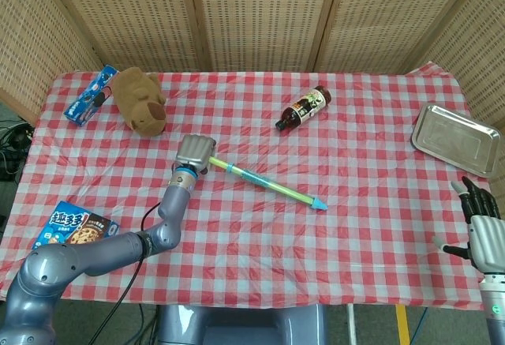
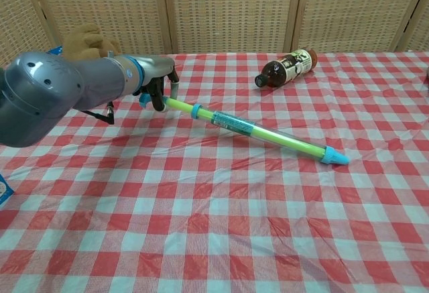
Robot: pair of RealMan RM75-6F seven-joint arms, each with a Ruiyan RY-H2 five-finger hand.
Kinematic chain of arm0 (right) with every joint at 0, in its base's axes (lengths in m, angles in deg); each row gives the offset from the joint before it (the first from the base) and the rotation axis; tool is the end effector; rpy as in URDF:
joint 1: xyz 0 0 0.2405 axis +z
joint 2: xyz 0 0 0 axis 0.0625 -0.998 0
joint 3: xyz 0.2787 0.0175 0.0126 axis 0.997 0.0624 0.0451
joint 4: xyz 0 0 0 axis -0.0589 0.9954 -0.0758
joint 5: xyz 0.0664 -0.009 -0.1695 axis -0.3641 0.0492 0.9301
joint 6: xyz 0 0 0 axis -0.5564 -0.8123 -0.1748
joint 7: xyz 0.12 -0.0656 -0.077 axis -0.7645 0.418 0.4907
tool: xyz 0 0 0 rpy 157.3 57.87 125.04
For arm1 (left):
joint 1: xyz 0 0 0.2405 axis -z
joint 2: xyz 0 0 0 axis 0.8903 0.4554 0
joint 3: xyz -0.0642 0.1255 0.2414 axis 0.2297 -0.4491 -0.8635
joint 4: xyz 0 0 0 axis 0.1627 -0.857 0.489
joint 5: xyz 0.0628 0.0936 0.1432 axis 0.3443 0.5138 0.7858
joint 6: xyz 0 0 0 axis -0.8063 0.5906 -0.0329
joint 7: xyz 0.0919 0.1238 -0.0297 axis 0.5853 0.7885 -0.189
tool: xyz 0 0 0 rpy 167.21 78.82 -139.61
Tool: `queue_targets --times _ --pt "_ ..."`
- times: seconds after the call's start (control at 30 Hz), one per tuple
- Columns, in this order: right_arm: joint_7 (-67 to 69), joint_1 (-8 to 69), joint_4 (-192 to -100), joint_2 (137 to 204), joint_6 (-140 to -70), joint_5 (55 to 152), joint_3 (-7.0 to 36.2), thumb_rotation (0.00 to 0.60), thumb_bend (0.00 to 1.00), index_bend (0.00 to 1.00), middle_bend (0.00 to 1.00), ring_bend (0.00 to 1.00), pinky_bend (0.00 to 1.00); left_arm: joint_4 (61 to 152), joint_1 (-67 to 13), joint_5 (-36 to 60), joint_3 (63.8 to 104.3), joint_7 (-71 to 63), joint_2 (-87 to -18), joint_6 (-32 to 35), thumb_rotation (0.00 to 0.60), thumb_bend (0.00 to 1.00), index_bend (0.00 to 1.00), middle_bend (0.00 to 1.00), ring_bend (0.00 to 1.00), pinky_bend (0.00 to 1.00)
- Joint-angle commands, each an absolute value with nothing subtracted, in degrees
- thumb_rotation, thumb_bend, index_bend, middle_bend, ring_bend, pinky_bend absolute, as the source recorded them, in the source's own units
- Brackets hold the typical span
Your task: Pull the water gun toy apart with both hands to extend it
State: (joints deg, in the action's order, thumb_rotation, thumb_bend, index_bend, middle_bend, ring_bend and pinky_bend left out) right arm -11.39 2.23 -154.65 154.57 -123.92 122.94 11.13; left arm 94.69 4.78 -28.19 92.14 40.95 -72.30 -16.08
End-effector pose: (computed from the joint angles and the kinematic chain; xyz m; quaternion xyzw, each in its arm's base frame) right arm -0.3472 -0.2130 0.2019 0.5376 -0.4229 0.4366 0.5844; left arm -0.0868 0.4640 -0.0487 -0.7327 -0.3923 -0.2480 0.4977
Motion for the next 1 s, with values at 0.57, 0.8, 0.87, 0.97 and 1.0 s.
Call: queue_targets --times 0.57,0.8,0.87,0.97,1.0 --pt "-7.81 4.44 -162.64 154.18 -125.27 121.64 15.27 0.6 0.11 0.17 0.06 0.0 0.0 118.66 -0.98 -29.5 95.98 35.11 -58.26 -5.52 0.6 0.64 0.89 0.96 0.89 0.79" --pt "2.55 9.79 -172.84 150.22 -119.3 117.11 19.32 0.6 0.11 0.2 0.19 0.17 0.1 122.64 -0.76 -31.58 97.39 35.56 -55.42 -2.17 0.6 0.64 0.89 0.96 0.89 0.79" --pt "6.1 11.66 -175.55 149.61 -117.19 114.93 20.38 0.6 0.11 0.2 0.21 0.19 0.12 123.48 -0.63 -32.35 97.83 35.68 -54.78 -1.46 0.6 0.64 0.89 0.96 0.89 0.79" --pt "9.53 13.44 -178.0 149.62 -115.69 112.6 21.32 0.6 0.11 0.22 0.29 0.28 0.18 124.32 -0.55 -32.82 98.05 35.82 -54.08 -0.82 0.6 0.64 0.89 0.96 0.89 0.79" --pt "10.32 13.87 -178.63 149.68 -115.35 112.03 21.53 0.6 0.11 0.22 0.32 0.32 0.2 124.51 -0.54 -32.85 98.09 35.82 -53.93 -0.62 0.6 0.64 0.89 0.96 0.89 0.79"
